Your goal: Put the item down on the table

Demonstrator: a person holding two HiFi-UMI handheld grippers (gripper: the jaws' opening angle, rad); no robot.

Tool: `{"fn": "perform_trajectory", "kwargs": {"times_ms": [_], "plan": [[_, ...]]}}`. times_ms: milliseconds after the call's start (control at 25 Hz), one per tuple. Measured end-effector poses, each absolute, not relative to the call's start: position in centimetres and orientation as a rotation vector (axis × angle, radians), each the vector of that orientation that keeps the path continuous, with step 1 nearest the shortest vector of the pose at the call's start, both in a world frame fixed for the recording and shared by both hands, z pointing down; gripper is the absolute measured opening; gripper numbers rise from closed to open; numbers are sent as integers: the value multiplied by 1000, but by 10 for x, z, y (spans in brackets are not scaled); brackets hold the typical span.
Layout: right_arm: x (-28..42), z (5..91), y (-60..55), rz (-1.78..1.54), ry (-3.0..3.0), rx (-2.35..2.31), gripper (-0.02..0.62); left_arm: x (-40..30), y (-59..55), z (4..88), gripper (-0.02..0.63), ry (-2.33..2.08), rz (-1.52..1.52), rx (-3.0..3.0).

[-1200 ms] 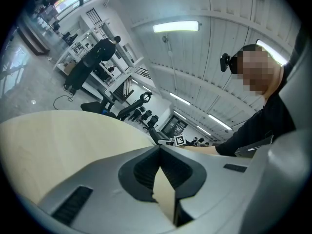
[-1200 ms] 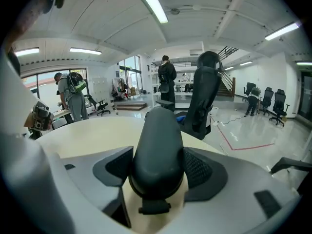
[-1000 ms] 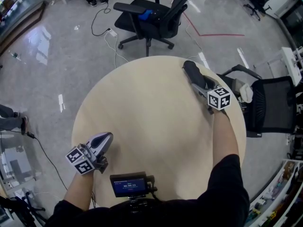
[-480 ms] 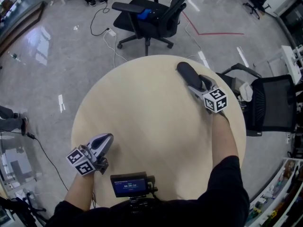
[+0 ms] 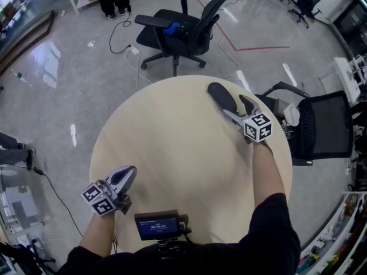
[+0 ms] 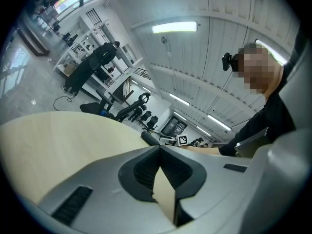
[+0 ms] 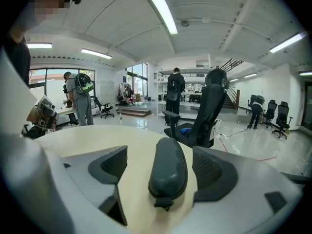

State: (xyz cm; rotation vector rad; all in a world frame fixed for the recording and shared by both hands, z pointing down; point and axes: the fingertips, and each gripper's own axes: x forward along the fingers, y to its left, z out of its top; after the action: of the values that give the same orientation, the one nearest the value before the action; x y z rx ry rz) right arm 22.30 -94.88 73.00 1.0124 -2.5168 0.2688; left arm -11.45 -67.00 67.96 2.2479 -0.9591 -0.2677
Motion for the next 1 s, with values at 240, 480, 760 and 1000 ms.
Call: {"fn": "perform_trajectory", "kwargs": {"times_ms": [240, 480, 760, 1000], "plan": [[239, 690, -920, 335, -2541, 1079, 397, -119, -660, 650, 2, -977, -300, 2261], [249, 644, -874, 427, -2586, 1130, 397, -126, -646, 606, 2, -990, -347, 2298], [262, 581, -802, 503, -2649, 1155, 310, -129, -610, 548, 2, -999, -391, 2361], [259, 503, -694, 453, -2692, 1185, 123, -144, -546, 486, 2, -983, -432, 2430]]}}
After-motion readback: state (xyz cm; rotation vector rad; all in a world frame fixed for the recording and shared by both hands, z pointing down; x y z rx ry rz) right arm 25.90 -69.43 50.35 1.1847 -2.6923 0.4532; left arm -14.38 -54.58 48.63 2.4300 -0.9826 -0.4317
